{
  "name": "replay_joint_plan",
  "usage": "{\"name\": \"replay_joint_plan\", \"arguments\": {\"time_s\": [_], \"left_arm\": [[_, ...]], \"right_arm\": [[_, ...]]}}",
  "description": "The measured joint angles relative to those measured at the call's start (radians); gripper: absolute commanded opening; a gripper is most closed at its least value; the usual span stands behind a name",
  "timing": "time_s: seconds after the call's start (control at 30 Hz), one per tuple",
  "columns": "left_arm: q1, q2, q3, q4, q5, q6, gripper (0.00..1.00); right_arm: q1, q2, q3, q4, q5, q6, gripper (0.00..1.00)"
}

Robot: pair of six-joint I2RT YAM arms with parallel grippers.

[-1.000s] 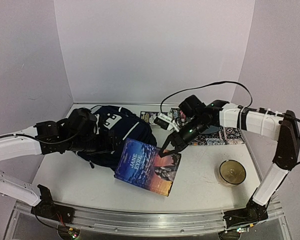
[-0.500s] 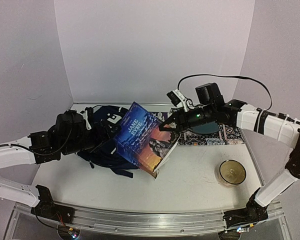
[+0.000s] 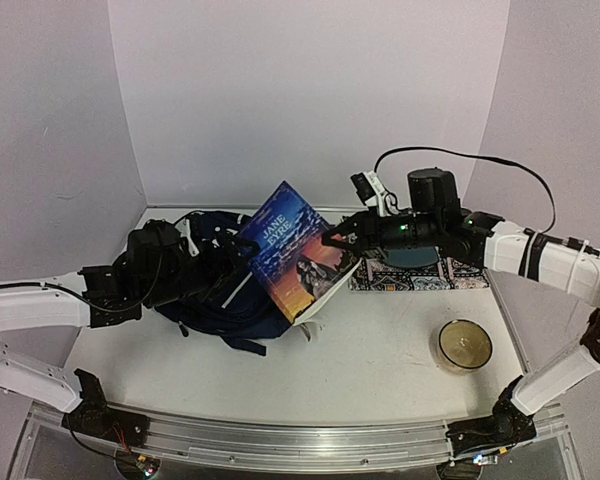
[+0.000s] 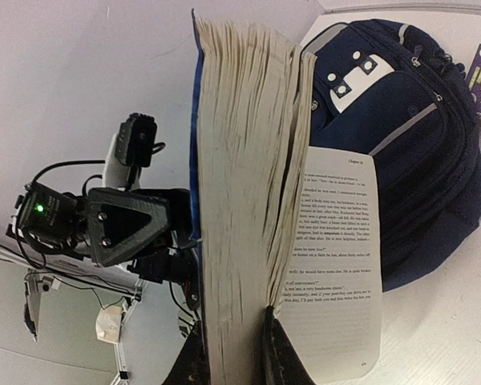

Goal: Pack the student bag
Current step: Pass from the right arm to the left

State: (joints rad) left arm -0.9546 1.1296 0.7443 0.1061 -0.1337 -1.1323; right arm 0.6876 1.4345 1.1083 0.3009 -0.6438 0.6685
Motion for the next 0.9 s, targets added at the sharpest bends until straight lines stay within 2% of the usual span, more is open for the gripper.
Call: {"name": "replay_joint_plan", "arguments": {"time_s": [0.27, 0.37, 0.77, 0.9], "left_arm": [[0.0, 0.091, 0.055, 0.094, 0.003, -0.025, 0.85], [0.0, 0.135, 0.075, 0.161, 0.016, -0.031, 0.81], [0.024, 0.242, 0.083, 0.414, 0.046, -0.104, 0.42], [0.029, 0.242, 0.075, 0.448, 0.024, -0.1, 0.23]], "right_arm": [[0.0, -0.01, -0.038, 0.161, 0.009, 0.103, 0.0], [0.0, -0.01, -0.056, 0.227, 0.007, 0.142, 0.0], [-0.015, 0.0, -0.132, 0.418, 0.018, 0.243, 0.0], [-0.022, 0.021, -0.148, 0.449, 0.038, 0.251, 0.03]]}}
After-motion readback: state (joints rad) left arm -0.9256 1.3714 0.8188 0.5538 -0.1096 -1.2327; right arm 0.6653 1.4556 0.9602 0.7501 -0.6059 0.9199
